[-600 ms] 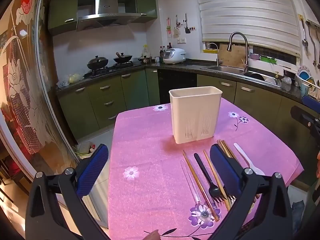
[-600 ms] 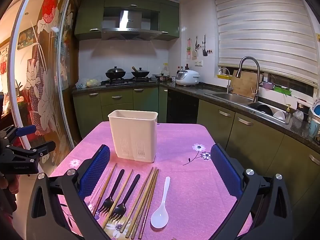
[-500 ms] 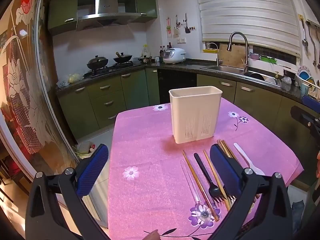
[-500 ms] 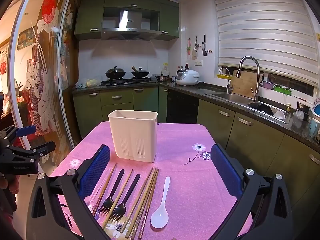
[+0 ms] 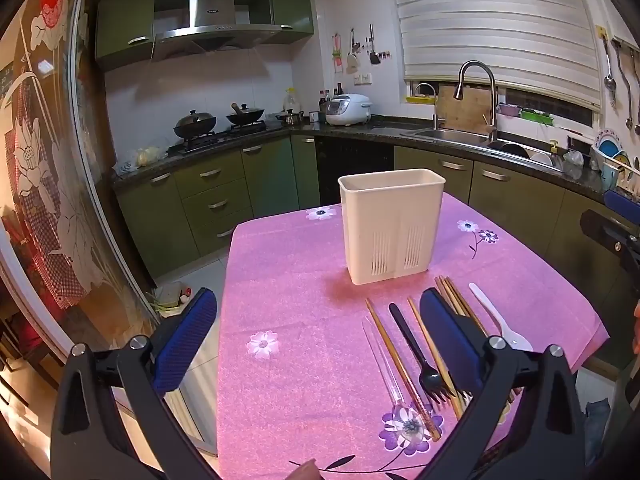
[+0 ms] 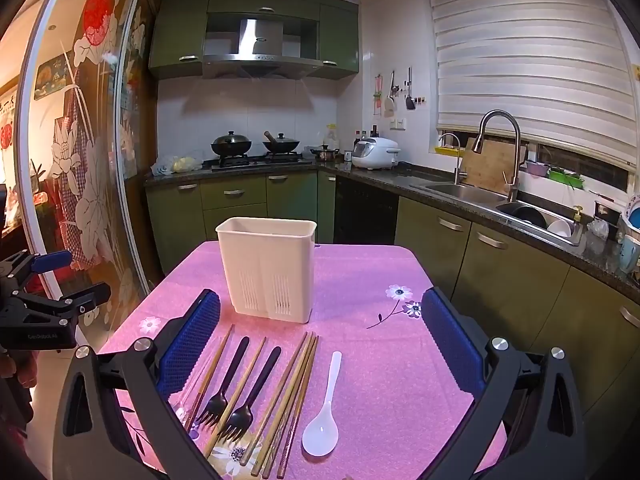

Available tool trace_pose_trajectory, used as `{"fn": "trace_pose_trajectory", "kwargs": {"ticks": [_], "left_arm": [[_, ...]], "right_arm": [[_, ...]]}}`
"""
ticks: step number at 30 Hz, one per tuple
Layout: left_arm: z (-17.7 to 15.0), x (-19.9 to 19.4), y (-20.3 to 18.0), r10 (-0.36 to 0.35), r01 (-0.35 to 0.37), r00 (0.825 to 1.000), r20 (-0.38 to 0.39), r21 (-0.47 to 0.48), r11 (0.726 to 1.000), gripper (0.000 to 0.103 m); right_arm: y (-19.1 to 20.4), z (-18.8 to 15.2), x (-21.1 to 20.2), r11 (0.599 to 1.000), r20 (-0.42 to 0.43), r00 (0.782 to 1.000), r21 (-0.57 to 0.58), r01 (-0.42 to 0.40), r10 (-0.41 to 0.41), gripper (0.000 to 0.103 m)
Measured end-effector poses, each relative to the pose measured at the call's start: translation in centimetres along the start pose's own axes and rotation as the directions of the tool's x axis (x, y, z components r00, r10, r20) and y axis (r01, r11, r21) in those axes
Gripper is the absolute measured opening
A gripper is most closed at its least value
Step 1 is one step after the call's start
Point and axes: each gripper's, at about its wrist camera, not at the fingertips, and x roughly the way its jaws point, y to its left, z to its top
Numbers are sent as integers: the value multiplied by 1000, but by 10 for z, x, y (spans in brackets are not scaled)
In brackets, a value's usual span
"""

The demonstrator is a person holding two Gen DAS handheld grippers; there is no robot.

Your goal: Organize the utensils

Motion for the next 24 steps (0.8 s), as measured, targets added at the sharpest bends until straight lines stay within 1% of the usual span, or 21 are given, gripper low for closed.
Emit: {"fn": "trace_pose_trajectory", "kwargs": {"ticks": [24], "left_arm": [[-5, 2, 2, -2, 2, 1000, -5, 2, 1000, 97]], "right_arm": [[0, 0, 1, 1000, -3, 1000, 1, 0, 0, 99]]}}
